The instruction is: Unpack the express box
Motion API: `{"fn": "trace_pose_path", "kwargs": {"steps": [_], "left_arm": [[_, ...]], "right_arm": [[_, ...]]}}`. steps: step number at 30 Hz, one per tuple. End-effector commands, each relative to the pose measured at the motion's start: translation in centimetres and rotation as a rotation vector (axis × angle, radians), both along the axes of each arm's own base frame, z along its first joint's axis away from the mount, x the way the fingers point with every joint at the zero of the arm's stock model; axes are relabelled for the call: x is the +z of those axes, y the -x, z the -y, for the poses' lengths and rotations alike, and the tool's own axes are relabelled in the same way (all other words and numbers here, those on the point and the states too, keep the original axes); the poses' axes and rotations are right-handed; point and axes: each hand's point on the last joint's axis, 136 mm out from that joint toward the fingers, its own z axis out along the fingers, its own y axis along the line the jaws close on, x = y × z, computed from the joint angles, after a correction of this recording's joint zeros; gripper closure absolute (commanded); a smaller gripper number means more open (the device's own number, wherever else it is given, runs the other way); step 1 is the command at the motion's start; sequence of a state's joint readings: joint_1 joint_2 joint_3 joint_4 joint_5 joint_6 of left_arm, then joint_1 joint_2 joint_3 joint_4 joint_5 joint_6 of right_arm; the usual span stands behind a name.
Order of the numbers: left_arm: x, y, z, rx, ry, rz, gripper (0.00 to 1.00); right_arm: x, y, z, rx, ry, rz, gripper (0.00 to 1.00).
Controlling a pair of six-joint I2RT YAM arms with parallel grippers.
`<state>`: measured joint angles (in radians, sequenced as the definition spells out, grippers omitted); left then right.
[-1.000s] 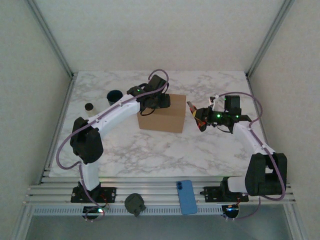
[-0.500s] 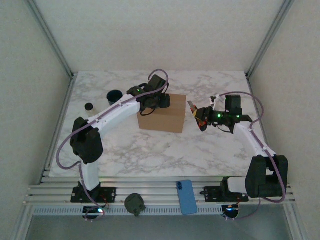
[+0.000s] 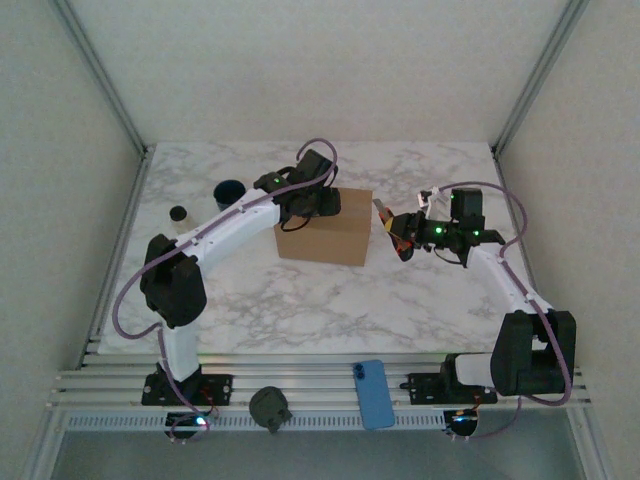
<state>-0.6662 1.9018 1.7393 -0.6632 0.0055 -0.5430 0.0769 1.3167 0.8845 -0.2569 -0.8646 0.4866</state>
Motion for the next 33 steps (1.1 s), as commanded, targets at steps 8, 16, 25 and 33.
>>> {"fn": "trace_pose_path", "kwargs": {"steps": [8,16,25,33], "left_arm": [[-2.0,1.1,-0.4,0.0,-0.042,-0.062,0.47],[-2.1,1.1,-0.4,0.001,-0.045,-0.064,0.47],[-2.2,1.1,-0.4,0.003,-0.045,-0.065,0.47],[-2.6,1.2,-0.5,0.006,-0.046,-0.07,0.48]], "right_arm": [[0.5,-0.5,-0.2,0.008,-0.001,0.018,1.0],[0.3,-0.5,-0.2,0.01,0.001,0.012,1.0],[-0.3,0.3,-0.8,0.049,-0.021,-0.007,1.0],[-1.5,1.4,-0.7,0.043,-0.015,-0.043,1.0]]}}
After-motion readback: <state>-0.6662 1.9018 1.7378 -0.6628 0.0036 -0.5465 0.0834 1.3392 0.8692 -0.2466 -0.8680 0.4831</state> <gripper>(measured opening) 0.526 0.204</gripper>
